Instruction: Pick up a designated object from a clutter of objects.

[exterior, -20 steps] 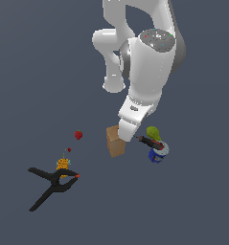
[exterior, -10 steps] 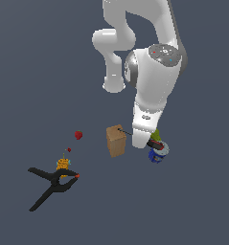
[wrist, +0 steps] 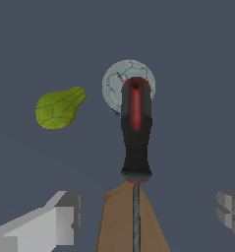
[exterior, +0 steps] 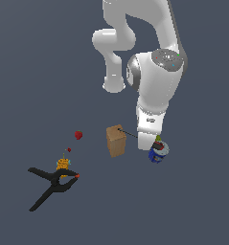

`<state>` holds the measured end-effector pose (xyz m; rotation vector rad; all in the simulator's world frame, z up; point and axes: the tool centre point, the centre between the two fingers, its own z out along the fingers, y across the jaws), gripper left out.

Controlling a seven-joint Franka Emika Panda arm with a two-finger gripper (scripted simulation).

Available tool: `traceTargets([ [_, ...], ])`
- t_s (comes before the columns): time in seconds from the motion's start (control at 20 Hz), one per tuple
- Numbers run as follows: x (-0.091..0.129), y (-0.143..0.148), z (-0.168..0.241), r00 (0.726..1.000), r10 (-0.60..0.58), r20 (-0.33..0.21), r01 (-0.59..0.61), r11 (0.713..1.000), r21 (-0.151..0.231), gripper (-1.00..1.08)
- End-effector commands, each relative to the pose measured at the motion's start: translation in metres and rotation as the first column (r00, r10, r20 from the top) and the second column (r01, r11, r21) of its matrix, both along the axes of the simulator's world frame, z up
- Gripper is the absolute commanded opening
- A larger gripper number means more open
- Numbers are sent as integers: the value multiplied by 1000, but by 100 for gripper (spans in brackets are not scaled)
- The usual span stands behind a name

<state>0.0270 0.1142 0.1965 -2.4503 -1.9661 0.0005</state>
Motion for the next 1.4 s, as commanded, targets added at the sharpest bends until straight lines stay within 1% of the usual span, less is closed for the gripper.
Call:
traceTargets([
  [0.0,0,0,0,1000,0,0,0,1000,0,100],
  [0.25,0,0,-8,1000,1,0,-1,1000,0,100],
  [0.65,-1,0,-43,1000,5,0,-5,1000,1,100],
  [0.9,0,0,-50,1000,5,0,-5,1000,1,100],
  [0.95,0,0,-50,1000,5,0,-5,1000,1,-100],
  [1.35,0,0,-50,1000,5,0,-5,1000,1,-100],
])
